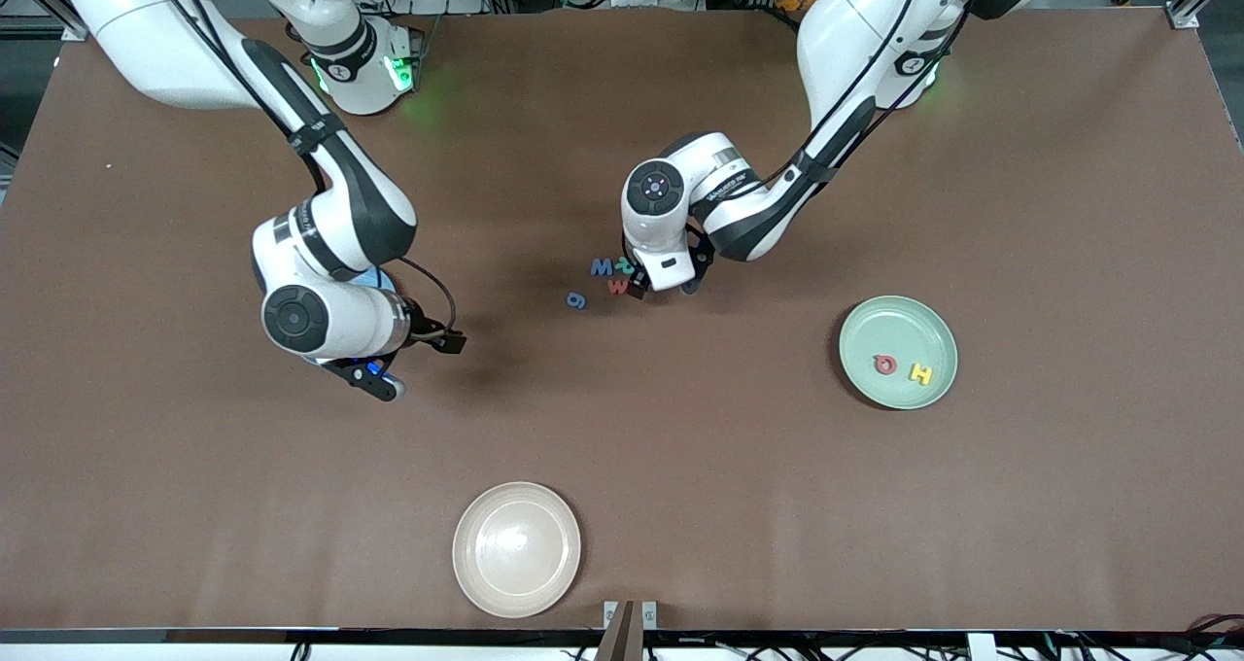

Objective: Sort upper and lower case letters into plates
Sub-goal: 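Grasp the teal R with the left gripper while the right gripper returns, then lower the R onto the green plate while the right gripper reaches the 6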

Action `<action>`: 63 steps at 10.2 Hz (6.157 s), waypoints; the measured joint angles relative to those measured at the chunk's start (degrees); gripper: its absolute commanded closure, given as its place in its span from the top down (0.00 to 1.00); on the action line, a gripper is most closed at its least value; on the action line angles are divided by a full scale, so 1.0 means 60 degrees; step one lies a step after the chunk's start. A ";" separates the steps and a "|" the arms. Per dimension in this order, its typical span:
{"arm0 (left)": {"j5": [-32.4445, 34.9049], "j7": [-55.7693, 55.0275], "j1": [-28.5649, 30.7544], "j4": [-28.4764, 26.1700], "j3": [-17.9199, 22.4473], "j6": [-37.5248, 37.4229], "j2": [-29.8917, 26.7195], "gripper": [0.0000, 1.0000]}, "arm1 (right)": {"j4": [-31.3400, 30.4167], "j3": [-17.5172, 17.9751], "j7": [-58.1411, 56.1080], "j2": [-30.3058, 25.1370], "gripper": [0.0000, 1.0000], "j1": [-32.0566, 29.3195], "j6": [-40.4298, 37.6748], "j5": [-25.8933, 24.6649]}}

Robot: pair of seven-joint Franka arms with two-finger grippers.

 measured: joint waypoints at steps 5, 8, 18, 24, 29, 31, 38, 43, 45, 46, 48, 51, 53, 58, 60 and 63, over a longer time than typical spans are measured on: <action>0.0000 -0.0008 -0.0030 0.0001 0.0025 0.0394 0.0188 1.00 | 0.0001 -0.0030 0.0309 0.0252 1.00 0.0162 0.0238 0.0000; 0.0000 -0.0008 -0.0111 0.0001 0.0025 0.0568 0.0284 1.00 | 0.0003 -0.0033 0.0314 0.0260 1.00 0.0162 0.0239 0.0000; 0.0000 -0.0019 -0.0352 0.0001 0.0028 0.0708 0.0414 1.00 | 0.0003 -0.0033 0.0314 0.0264 1.00 0.0162 0.0239 0.0000; 0.0000 -0.0329 -0.0352 0.0020 0.0034 0.1009 0.0417 0.81 | 0.0003 -0.0033 0.0314 0.0264 1.00 0.0162 0.0240 -0.0001; 0.0000 -0.0332 -0.0352 0.0135 0.0035 0.1063 0.0415 0.00 | 0.0003 -0.0038 0.0315 0.0264 1.00 0.0162 0.0240 0.0000; 0.0047 -0.0331 -0.0346 0.0192 0.0099 0.1063 0.0407 0.00 | 0.0003 -0.0038 0.0315 0.0265 1.00 0.0162 0.0241 0.0000; 0.0668 0.1393 0.0596 0.0631 0.0318 0.0751 -0.0495 0.00 | 0.0009 -0.0013 0.0528 0.0274 1.00 0.0748 0.0410 0.0002; 0.0670 0.4506 0.2226 0.0626 0.0325 -0.0289 -0.1050 0.00 | -0.0029 -0.0042 0.1522 0.0507 1.00 0.2480 0.1619 -0.0044; 0.0670 0.5680 0.2878 0.0626 0.0281 -0.0905 -0.1400 0.00 | -0.0064 -0.0050 0.1519 0.0683 1.00 0.2735 0.2082 -0.0441; 0.0670 0.6169 0.3158 0.0623 0.0234 -0.1175 -0.1558 0.00 | -0.0081 -0.0050 0.1519 0.0764 1.00 0.2853 0.2300 -0.0577; 0.0670 0.7392 0.4169 0.0559 -0.0179 -0.1790 -0.1751 0.00 | -0.0108 -0.0065 0.1519 0.0909 1.00 0.2973 0.2441 -0.0669; 0.0670 0.9620 0.6705 0.0248 -0.1421 -0.2540 -0.1892 0.00 | -0.0306 -0.0073 0.1503 0.1147 1.00 0.3088 0.2956 -0.0959; 0.0670 1.0878 0.7727 0.0005 -0.1622 -0.2756 -0.1898 0.00 | -0.0421 -0.0073 0.1503 0.1244 1.00 0.3197 0.3248 -0.1064; 0.0670 1.1387 0.8250 -0.0335 -0.1628 -0.2758 -0.1666 0.36 | -0.0875 -0.0141 0.1503 0.1378 1.00 0.3345 0.4028 -0.1295; 0.0669 1.1387 0.8335 -0.0333 -0.1627 -0.2757 -0.1579 0.77 | -0.0895 -0.0246 0.1503 0.1387 1.00 0.3337 0.4075 -0.1302; 0.0670 1.1387 0.8336 -0.0324 -0.1648 -0.2757 -0.1578 1.00 | -0.0924 -0.0284 0.1503 0.1486 1.00 0.3339 0.4206 -0.1305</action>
